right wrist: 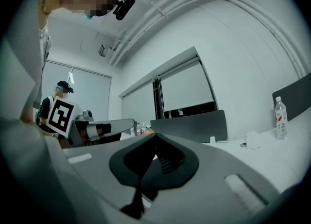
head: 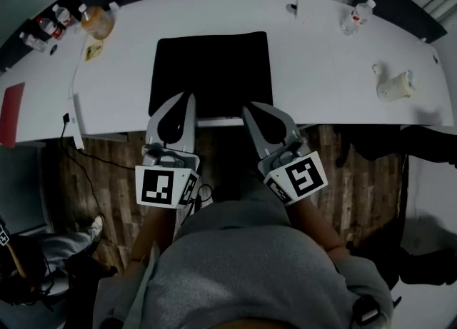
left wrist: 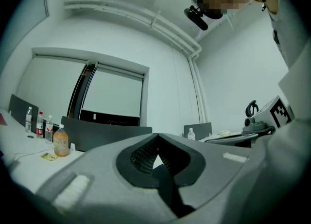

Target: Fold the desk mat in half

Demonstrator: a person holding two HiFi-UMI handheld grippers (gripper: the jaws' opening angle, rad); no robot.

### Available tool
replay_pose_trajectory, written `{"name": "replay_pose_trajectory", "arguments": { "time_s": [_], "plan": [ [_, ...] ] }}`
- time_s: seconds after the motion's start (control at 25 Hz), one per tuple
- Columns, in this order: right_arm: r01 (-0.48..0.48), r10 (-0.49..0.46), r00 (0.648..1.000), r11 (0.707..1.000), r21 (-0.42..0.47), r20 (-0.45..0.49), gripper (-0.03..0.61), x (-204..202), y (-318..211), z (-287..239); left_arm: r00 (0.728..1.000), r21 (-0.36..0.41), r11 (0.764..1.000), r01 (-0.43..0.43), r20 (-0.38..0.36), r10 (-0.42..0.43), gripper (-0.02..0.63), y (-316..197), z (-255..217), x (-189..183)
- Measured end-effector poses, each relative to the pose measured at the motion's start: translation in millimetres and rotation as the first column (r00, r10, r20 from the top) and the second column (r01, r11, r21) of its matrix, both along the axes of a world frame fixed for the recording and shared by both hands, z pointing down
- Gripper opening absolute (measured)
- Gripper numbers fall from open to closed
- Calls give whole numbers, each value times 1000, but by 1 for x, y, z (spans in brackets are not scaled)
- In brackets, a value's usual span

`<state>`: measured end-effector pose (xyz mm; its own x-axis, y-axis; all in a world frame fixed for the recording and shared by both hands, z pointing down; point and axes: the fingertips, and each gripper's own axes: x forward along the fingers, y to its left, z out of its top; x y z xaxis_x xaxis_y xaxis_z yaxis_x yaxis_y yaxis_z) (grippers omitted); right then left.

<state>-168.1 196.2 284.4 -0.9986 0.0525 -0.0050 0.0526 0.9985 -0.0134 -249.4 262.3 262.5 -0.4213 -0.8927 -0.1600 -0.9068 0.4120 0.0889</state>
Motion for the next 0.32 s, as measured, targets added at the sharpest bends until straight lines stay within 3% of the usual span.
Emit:
{"name": "replay_pose_trajectory", "arguments": {
  "time_s": [0.32],
  "plan": [
    [-5,5,1000,1000,25,5,2,2,-21,-7,1000,9,1000,-14,10,14,-2,-26,-6,1]
  ]
}}
